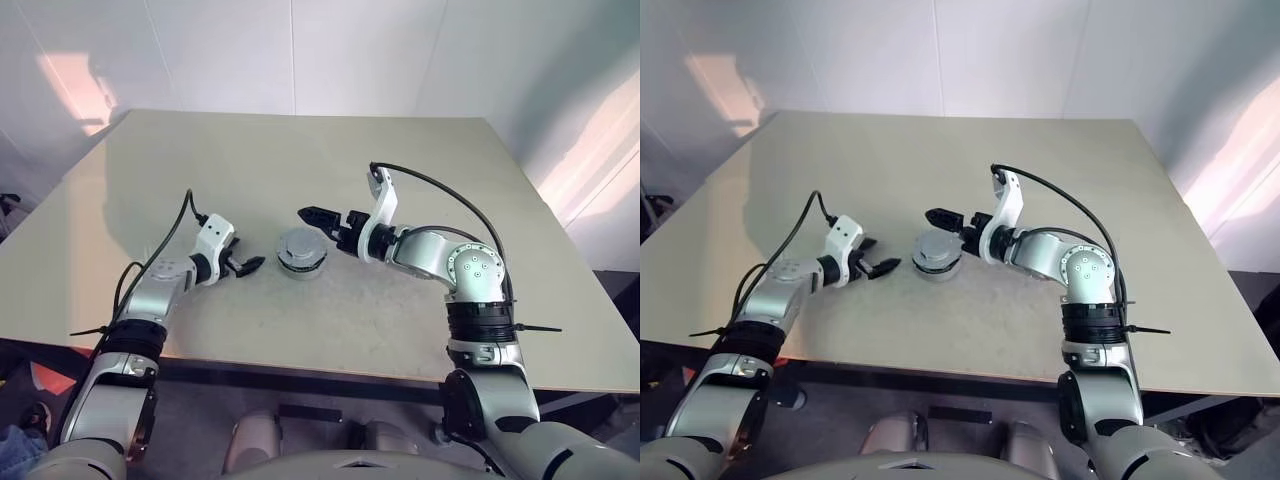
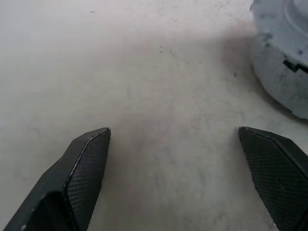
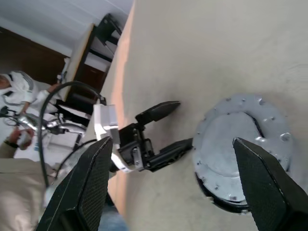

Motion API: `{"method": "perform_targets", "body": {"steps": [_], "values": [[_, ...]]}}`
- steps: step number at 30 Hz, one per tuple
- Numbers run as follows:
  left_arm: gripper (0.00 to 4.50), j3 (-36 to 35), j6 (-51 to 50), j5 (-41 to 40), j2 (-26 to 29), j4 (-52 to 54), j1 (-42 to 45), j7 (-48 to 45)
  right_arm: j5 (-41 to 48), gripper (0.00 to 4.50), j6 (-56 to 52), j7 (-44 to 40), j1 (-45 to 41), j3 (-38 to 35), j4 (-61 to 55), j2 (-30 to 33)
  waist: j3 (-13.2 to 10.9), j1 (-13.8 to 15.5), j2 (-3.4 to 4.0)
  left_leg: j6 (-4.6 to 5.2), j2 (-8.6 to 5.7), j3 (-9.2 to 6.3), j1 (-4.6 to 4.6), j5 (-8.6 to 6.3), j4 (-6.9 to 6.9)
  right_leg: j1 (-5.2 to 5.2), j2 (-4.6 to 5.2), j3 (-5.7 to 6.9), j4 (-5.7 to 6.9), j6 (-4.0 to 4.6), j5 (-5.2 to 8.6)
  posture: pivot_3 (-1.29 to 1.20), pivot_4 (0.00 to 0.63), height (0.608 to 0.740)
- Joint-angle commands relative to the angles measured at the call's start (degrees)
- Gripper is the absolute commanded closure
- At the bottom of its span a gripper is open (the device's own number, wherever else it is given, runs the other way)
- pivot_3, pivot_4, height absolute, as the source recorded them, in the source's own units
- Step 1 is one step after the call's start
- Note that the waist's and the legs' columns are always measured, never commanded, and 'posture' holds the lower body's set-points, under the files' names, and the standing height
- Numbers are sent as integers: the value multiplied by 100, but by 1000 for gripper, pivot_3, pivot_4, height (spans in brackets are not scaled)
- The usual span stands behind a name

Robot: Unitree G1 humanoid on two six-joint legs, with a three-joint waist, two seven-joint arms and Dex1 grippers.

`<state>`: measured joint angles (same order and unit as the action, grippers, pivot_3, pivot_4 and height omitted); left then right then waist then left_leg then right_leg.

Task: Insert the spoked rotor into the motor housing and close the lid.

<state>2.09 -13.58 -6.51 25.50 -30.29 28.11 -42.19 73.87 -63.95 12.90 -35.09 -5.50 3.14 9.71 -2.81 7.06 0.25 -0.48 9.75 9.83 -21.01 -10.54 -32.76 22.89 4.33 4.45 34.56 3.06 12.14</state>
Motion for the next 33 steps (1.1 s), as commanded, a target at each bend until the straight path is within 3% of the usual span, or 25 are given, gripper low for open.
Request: {"method": "perform_targets", "body": {"steps": [1,6,10,24,33], "values": [[0,-201,93,-32,124,-17,147,56,-1058,37,543,-996,-212,463,-567,407,-1,5,-1,0,0,0,-6,0,0,5,0,0,1,0,0,0,0,740],[0,-159,102,-69,-14,-30,216,17,-3553,37,2188,-2875,-103,2136,-307,1313,-3,14,-4,0,-1,-1,-12,0,-4,8,0,0,1,-3,1,0,0,740],[0,-103,86,-52,-176,22,213,58,-4596,37,2879,-3756,-217,2747,11,1426,-9,10,-5,2,0,-1,-14,-1,-8,9,0,0,2,-2,1,0,0,740],[0,-161,74,-62,-259,152,45,161,-6105,37,3316,-4307,-477,2852,1137,413,-12,-11,-6,10,3,-2,-13,-4,-29,5,0,-1,15,47,-23,0,0,740],[0,-189,21,-73,-206,281,-51,174,-6612,37,3537,-4323,-444,2620,1737,151,-13,-27,-6,10,5,-2,-3,-5,-29,-2,0,-1,17,53,-24,0,0,740]]}}
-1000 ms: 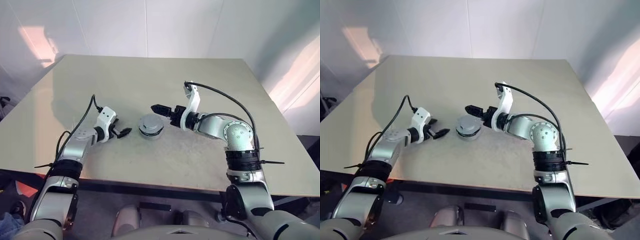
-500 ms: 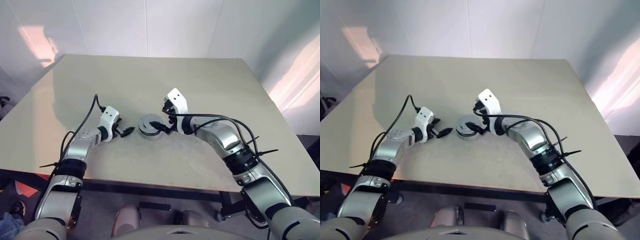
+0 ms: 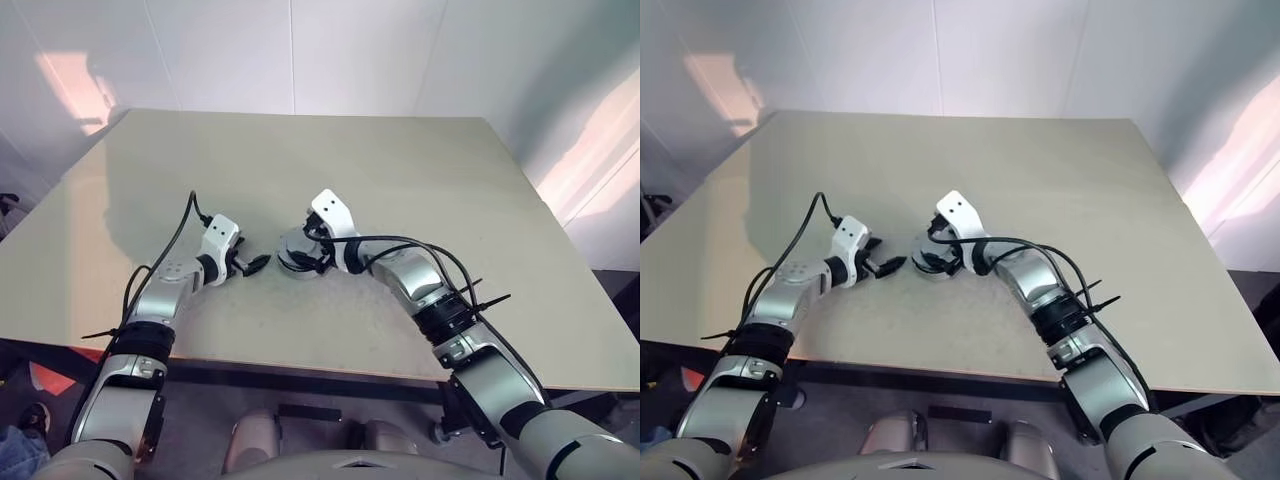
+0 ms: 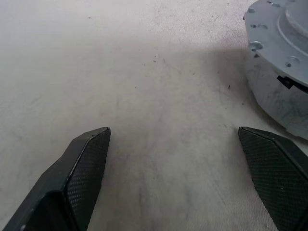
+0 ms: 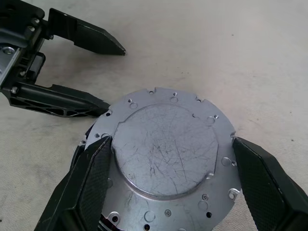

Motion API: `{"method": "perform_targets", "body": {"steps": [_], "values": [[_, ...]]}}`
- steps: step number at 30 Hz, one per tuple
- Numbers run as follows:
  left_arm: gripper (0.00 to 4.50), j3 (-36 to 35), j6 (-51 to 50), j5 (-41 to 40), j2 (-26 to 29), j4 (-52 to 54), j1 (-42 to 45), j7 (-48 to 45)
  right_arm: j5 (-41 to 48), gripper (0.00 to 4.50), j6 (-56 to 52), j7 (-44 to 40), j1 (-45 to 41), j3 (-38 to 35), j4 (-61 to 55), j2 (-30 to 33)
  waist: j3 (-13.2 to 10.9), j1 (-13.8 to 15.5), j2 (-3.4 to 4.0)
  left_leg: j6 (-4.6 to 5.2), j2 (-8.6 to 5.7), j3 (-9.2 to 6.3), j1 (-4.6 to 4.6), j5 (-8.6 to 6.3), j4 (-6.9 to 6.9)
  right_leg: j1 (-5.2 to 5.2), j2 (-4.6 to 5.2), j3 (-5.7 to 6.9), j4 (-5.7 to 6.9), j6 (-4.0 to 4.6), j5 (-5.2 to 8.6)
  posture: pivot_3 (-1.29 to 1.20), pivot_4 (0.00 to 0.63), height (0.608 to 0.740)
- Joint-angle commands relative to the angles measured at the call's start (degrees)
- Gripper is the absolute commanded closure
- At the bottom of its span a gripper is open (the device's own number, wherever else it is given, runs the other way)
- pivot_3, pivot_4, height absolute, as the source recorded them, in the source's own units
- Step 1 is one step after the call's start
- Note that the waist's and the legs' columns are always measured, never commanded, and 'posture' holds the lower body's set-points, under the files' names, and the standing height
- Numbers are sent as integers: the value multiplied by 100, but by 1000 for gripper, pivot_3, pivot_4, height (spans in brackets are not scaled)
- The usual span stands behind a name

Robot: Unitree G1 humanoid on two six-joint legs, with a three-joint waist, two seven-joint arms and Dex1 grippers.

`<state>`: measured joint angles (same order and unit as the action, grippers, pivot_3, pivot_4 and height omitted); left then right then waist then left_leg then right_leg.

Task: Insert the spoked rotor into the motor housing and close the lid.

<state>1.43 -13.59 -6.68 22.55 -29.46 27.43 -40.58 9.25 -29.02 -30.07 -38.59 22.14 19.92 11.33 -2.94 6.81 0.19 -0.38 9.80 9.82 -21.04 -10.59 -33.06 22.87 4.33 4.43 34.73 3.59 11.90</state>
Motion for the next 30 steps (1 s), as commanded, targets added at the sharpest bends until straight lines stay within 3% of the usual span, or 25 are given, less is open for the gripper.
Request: {"method": "perform_targets", "body": {"steps": [1,3,7,8,19,30], "values": [[0,-125,21,-55,101,197,17,10,-176,37,60,-55,-81,-154,56,-15,0,-3,0,0,0,0,3,0,0,-3,0,0,0,0,0,0,0,740],[0,-141,20,-58,136,187,27,1,-235,202,136,-113,-44,-156,32,0,0,-3,0,0,0,0,5,0,0,-5,0,0,0,0,0,0,0,740],[0,-230,25,-94,238,94,109,0,-258,1294,215,-279,28,-204,-148,64,0,-1,0,0,0,0,5,0,0,-5,0,0,0,1,0,0,0,740],[0,-255,24,-109,264,65,131,-4,-251,1358,195,-317,43,-220,-215,78,0,0,0,0,0,0,4,0,0,-5,0,0,0,1,0,0,0,740],[0,-443,-96,-434,376,108,258,-439,-75,1358,-224,-943,199,-306,-1353,343,-10,18,-2,4,0,-1,-4,-2,0,0,-1,0,-1,4,-2,0,0,740],[0,-411,-144,-399,303,211,207,-399,-368,1358,-38,-811,171,-245,-550,194,-11,9,-3,3,1,-1,-2,-2,-1,0,-1,0,0,5,-2,0,0,740]]}}
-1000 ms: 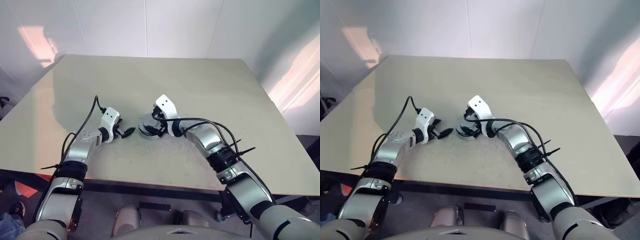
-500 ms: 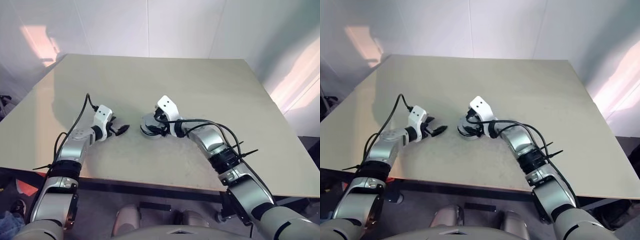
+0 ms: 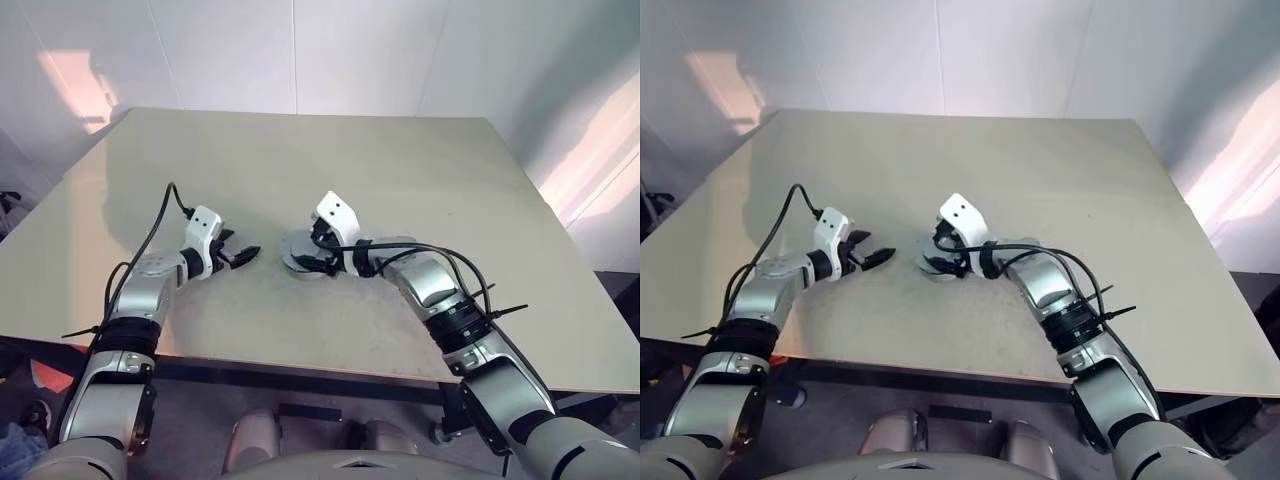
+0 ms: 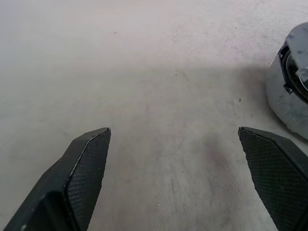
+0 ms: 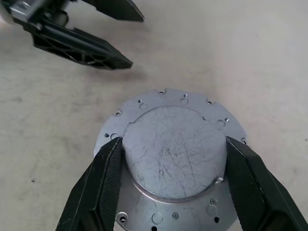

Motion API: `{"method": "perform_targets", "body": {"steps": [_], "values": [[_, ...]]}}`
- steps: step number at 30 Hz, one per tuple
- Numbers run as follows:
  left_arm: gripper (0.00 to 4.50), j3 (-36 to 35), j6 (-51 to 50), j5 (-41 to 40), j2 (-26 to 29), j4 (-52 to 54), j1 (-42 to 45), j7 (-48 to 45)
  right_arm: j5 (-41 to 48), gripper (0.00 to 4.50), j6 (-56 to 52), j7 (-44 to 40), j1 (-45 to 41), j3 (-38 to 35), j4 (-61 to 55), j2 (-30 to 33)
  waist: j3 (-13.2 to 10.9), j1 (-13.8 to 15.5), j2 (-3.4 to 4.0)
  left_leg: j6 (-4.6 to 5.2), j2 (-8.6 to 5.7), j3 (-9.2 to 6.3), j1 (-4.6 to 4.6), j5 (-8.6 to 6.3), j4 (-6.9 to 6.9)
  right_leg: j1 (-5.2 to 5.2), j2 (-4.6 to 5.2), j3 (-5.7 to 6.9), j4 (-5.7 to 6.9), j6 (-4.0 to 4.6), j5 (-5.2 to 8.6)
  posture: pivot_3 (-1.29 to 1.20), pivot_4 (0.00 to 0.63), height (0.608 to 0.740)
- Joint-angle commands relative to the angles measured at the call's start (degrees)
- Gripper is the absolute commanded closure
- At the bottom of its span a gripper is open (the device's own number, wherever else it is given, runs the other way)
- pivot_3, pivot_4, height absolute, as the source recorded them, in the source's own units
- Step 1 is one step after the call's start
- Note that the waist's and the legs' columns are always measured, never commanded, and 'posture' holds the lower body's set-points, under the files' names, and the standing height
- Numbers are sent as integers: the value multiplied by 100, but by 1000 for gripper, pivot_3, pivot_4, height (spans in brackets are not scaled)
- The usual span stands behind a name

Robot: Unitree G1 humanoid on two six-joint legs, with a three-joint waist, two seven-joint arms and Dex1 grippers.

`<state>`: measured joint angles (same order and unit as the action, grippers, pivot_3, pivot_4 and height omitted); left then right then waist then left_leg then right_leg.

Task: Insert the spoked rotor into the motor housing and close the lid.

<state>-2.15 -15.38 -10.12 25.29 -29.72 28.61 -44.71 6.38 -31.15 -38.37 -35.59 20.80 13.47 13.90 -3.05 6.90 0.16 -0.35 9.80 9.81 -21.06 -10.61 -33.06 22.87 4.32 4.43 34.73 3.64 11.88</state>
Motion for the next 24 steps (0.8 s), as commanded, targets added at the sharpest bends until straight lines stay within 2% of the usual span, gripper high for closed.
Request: {"method": "perform_targets", "body": {"steps": [1,16,24], "values": [[0,-57,29,-54,33,249,79,20,-105,1358,213,12,-119,-100,178,-69,0,-1,0,0,0,0,1,0,0,0,0,0,1,0,0,0,0,740],[0,-59,-7,-58,14,316,-2,76,11,1358,-86,-336,-36,-177,-80,18,0,2,-1,0,0,0,9,0,-1,-8,0,0,1,3,-1,0,0,740],[0,-46,-15,-42,3,325,-7,76,-175,1358,17,-199,-70,-122,186,-87,1,0,-1,0,1,0,10,0,-1,-8,0,0,2,3,-1,0,0,740]]}}
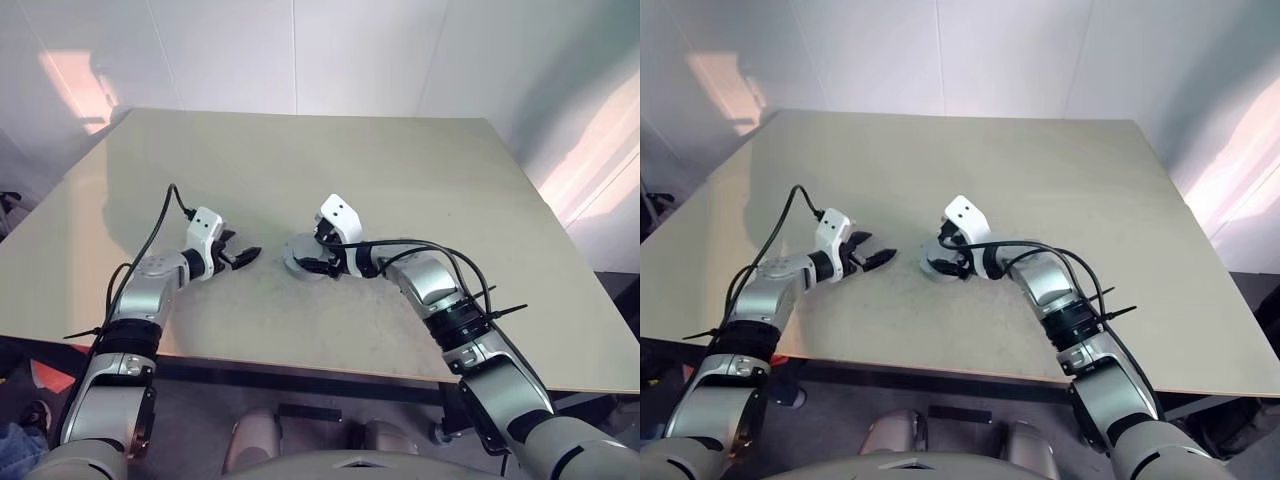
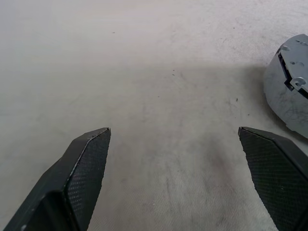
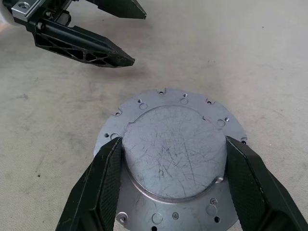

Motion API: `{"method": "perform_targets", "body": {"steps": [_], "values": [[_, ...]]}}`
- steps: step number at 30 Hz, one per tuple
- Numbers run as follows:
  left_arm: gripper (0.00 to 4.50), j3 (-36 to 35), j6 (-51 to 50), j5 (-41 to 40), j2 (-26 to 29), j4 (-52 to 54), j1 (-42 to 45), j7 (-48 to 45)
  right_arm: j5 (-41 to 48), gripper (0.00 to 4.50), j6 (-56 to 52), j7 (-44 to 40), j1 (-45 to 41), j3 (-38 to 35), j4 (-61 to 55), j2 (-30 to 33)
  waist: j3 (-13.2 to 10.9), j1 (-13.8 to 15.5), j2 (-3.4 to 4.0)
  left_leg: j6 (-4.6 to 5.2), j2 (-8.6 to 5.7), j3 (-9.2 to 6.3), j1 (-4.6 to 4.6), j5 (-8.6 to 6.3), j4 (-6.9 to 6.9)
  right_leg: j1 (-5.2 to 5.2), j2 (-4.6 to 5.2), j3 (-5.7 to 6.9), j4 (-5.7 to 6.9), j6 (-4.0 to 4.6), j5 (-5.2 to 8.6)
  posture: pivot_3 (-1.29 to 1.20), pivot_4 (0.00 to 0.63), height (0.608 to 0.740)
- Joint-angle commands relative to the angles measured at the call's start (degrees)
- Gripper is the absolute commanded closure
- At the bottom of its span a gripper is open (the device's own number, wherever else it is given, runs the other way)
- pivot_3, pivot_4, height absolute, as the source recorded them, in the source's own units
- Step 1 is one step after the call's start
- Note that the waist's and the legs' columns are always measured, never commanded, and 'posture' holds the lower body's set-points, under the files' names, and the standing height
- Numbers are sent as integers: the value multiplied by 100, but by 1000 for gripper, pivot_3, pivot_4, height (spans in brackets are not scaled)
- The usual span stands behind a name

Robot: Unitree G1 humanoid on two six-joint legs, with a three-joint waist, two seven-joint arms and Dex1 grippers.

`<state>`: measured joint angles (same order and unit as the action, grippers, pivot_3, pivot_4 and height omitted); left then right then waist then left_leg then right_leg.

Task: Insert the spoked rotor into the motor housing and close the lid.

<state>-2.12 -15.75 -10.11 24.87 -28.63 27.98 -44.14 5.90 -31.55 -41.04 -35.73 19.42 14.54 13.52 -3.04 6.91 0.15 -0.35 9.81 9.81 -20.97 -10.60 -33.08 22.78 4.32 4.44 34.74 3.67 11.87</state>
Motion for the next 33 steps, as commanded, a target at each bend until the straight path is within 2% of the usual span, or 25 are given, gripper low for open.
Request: {"method": "perform_targets", "body": {"steps": [1,9,11,16,23,26,30,33], "values": [[0,-49,20,-41,45,217,55,20,-171,1358,97,88,-63,31,128,-58,0,-2,0,0,0,0,1,0,0,0,0,0,0,0,0,0,0,740],[0,-43,8,-42,32,245,34,27,-353,1358,288,64,-74,90,443,-31,0,-5,0,0,0,0,28,0,0,-24,0,0,0,-1,1,0,0,740],[0,-39,2,-43,24,258,26,28,-366,1358,313,1,-55,115,457,20,0,-5,0,0,0,0,46,-1,0,-42,0,-1,-2,-35,20,0,0,740],[0,-32,-11,-50,4,279,8,30,-418,1358,340,-184,27,169,439,198,-1,5,1,21,0,0,75,-13,1,-67,0,-3,-3,-39,23,0,0,740],[0,-17,-46,-73,-62,335,-8,49,-474,1358,359,-135,-42,158,642,144,-1,19,1,29,-4,1,76,-18,1,-71,2,-6,-5,-39,24,0,0,740],[0,-79,-353,-266,-255,525,45,121,-476,1358,352,-112,-61,154,698,125,-1,20,1,28,-3,1,81,-18,1,-75,2,-6,-5,-39,24,0,0,740],[0,-422,-1217,-1024,-759,980,286,266,-479,1358,361,-117,-83,152,731,135,-1,20,1,28,-4,4,92,-17,1,-87,6,-7,-5,-40,24,0,0,740],[0,-467,-1579,-1281,-981,1053,401,322,-483,1358,366,-118,-89,156,742,138,-1,18,0,27,-3,5,93,-17,0,-88,6,-7,-4,-40,24,0,0,740]]}}
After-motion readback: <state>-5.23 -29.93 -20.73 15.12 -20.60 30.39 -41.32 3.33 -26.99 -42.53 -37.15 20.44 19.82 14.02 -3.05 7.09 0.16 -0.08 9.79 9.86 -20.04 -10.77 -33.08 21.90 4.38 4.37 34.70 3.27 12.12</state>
